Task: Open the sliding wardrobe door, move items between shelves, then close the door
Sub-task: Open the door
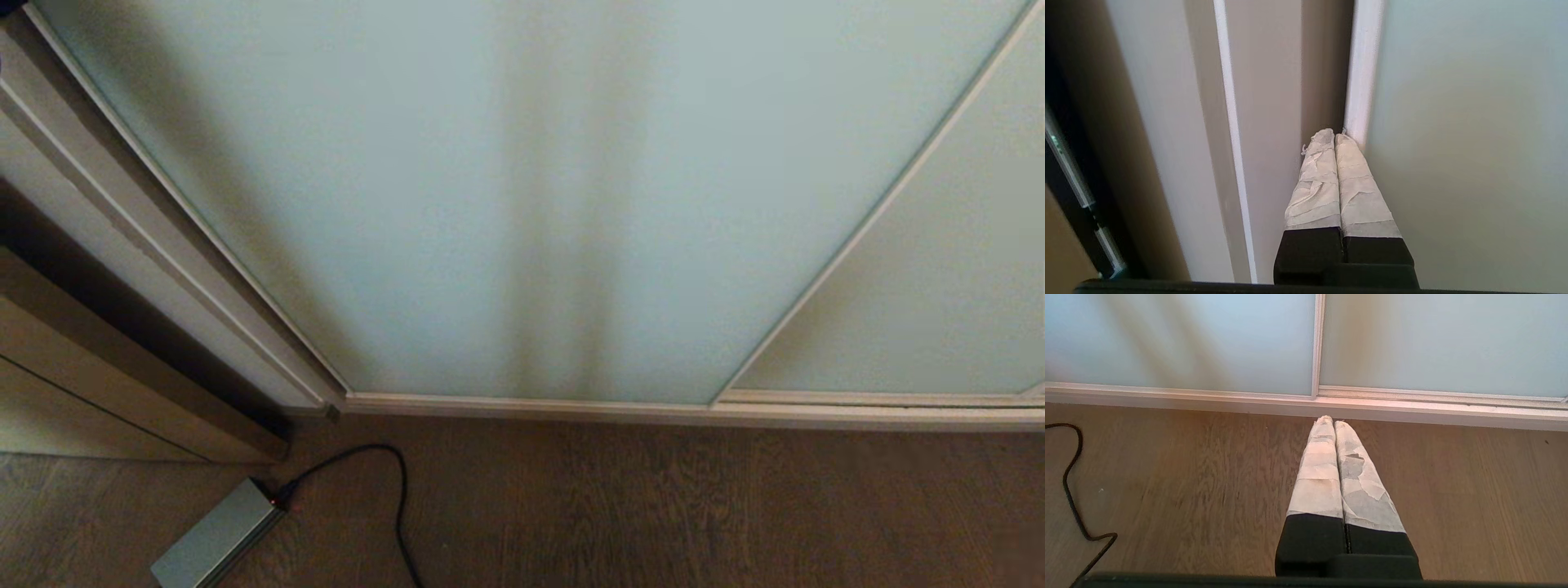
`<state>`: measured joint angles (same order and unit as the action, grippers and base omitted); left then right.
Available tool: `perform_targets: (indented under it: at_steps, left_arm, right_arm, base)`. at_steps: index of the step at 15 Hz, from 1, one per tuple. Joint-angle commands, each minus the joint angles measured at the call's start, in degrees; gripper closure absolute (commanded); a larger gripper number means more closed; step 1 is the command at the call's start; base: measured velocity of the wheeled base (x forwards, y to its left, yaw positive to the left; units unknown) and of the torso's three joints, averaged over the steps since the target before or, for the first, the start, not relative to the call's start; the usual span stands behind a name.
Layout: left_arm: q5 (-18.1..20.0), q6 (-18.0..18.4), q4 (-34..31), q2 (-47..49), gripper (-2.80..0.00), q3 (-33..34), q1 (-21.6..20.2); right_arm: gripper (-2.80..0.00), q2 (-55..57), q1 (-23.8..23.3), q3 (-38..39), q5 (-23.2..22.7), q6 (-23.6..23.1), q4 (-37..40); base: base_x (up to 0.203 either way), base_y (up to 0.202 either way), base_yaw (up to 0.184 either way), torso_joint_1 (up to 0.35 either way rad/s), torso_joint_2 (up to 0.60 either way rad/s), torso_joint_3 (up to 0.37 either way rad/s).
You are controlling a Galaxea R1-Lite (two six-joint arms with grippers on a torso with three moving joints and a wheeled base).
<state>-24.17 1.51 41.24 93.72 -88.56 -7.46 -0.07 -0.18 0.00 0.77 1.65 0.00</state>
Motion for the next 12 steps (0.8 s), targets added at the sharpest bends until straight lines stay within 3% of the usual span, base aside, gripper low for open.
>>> perform_targets:
  at_steps: [1,5,12]
  left_arm:
    - [0.3,0.0,-0.3,2.1,0.0,-2.1,-0.1]
    - [0.3,0.0,-0.6,3.5,0.0,-5.0,-1.4]
    - [6.1,-0.2,-0.6,1.4,0.0,-1.4,-0.8]
  right_arm:
    - [0.0,0.1,0.0,0.0,0.0,0.0,0.0]
    - [0.0,0.1,0.0,0.0,0.0,0.0,0.0]
    - [0.0,0.1,0.0,0.0,0.0,0.0,0.0]
  base:
    - [0.0,0.0,0.0,0.0,0.0,0.0]
    - [0.0,0.0,0.0,0.0,0.0,0.0]
    - [0.0,0.0,0.0,0.0,0.0,0.0]
